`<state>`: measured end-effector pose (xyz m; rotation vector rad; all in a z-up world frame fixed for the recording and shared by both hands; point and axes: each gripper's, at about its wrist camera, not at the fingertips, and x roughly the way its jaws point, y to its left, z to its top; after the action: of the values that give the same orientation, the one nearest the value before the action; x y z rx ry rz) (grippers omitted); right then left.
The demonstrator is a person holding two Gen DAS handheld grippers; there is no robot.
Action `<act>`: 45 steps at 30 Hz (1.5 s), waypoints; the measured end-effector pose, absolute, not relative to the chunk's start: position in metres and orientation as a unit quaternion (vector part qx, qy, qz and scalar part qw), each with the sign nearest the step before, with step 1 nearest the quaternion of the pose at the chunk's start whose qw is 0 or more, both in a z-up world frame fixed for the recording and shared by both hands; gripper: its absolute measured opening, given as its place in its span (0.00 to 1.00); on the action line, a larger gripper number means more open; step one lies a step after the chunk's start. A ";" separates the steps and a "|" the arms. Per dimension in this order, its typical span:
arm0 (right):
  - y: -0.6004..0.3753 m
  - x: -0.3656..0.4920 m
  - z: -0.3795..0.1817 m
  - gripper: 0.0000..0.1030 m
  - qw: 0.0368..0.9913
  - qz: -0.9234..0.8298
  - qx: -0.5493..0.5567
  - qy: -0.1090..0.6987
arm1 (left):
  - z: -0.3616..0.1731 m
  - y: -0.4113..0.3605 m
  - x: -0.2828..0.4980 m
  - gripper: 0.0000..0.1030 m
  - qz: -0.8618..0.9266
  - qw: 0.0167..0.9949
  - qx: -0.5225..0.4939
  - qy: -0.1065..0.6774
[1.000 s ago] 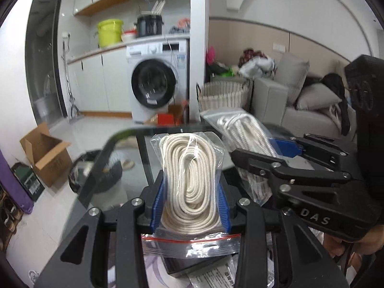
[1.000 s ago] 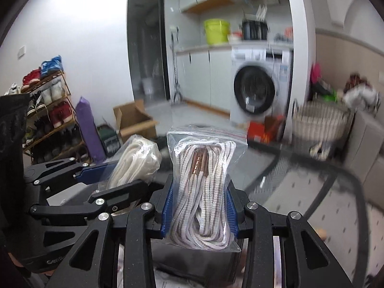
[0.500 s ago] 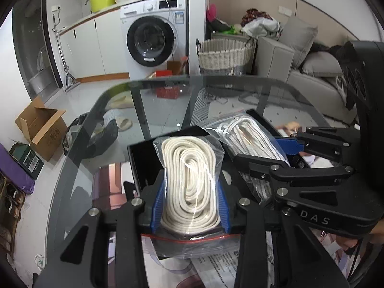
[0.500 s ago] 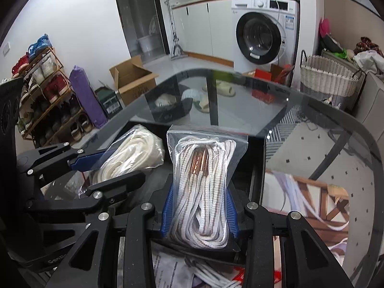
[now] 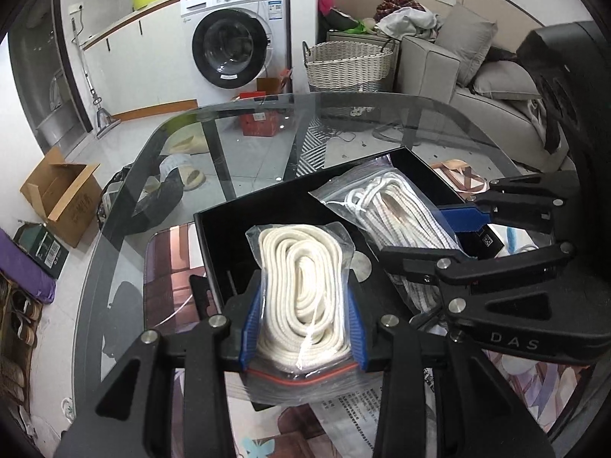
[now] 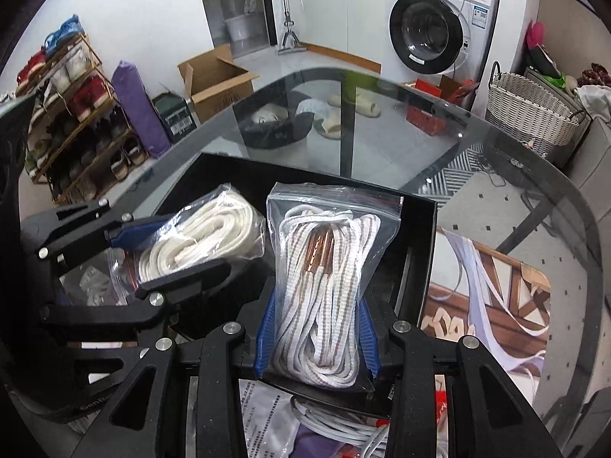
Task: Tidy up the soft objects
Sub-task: 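Lower both bags into the black box and open both tools, then grasp the coiled white cable with right tool while left tool grasps white printed packet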
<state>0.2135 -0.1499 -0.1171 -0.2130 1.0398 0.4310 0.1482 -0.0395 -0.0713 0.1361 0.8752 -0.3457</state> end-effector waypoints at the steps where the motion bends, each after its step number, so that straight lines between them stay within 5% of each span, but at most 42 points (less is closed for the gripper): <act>1: -0.150 0.212 -0.115 0.36 0.839 0.203 -0.100 0.496 | -0.071 -0.040 0.148 0.36 -0.169 0.888 0.066 0.422; 16: -0.156 0.210 -0.106 0.43 0.836 0.208 -0.090 0.501 | -0.064 -0.040 0.140 0.41 -0.169 0.895 0.068 0.408; 20: -0.162 0.205 -0.091 0.46 0.843 0.206 -0.084 0.489 | -0.052 -0.036 0.134 0.60 -0.158 0.902 0.065 0.396; 23: -0.170 0.193 -0.068 0.46 0.853 0.213 -0.081 0.470 | -0.033 -0.026 0.124 0.62 -0.170 0.907 0.035 0.383; 26: -0.183 0.177 -0.046 0.46 0.858 0.220 -0.084 0.457 | -0.013 -0.017 0.107 0.78 -0.182 0.910 0.014 0.371; 45: -0.230 0.156 -0.096 0.46 0.817 0.234 -0.102 0.517 | -0.087 -0.034 0.089 0.78 -0.184 0.846 0.026 0.499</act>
<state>0.1563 -0.2300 -0.0962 -0.2180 1.1030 0.4988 0.0890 -0.0341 -0.0865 0.0540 1.0531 -0.3881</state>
